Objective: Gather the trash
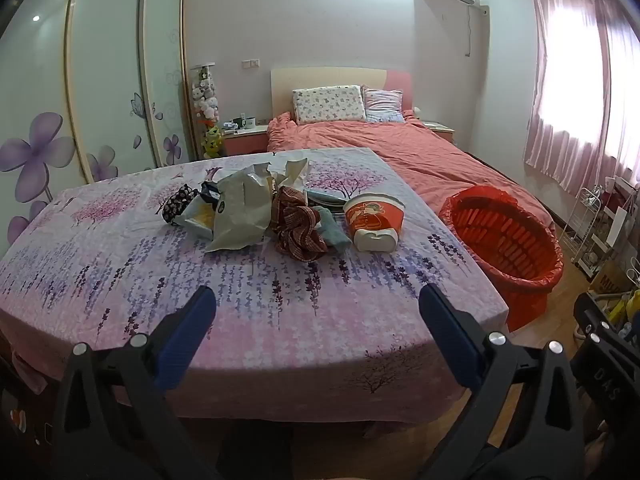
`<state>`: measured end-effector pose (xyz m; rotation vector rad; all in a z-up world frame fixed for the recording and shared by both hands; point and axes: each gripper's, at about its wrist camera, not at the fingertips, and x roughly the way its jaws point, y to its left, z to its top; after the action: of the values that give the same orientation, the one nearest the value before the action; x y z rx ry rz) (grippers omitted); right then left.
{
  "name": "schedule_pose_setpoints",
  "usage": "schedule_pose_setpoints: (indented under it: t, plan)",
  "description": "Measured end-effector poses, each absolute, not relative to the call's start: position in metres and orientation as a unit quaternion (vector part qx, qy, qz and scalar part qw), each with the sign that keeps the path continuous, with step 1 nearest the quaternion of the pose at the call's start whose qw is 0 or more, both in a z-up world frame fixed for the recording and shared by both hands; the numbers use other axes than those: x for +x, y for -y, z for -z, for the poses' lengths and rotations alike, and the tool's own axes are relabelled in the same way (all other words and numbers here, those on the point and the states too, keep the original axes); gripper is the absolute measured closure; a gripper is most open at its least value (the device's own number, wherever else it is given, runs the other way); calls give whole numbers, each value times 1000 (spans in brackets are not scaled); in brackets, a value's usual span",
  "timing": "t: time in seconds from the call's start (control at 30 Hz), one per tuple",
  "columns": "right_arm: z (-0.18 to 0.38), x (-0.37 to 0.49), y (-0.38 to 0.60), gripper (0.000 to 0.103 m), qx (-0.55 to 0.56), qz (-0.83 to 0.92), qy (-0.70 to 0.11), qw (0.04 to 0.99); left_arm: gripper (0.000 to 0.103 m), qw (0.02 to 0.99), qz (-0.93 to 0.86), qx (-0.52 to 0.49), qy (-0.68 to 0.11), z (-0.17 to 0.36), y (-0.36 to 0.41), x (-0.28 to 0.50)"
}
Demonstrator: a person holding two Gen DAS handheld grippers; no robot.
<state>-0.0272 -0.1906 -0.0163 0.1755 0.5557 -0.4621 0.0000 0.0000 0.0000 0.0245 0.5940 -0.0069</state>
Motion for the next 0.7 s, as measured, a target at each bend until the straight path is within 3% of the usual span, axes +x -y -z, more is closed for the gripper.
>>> schedule_pose_setpoints:
  t: [0.7]
  plan:
    - [17, -28, 191, 3, 86, 226, -271, 932, 4, 956, 4, 10, -294, 0, 0, 0]
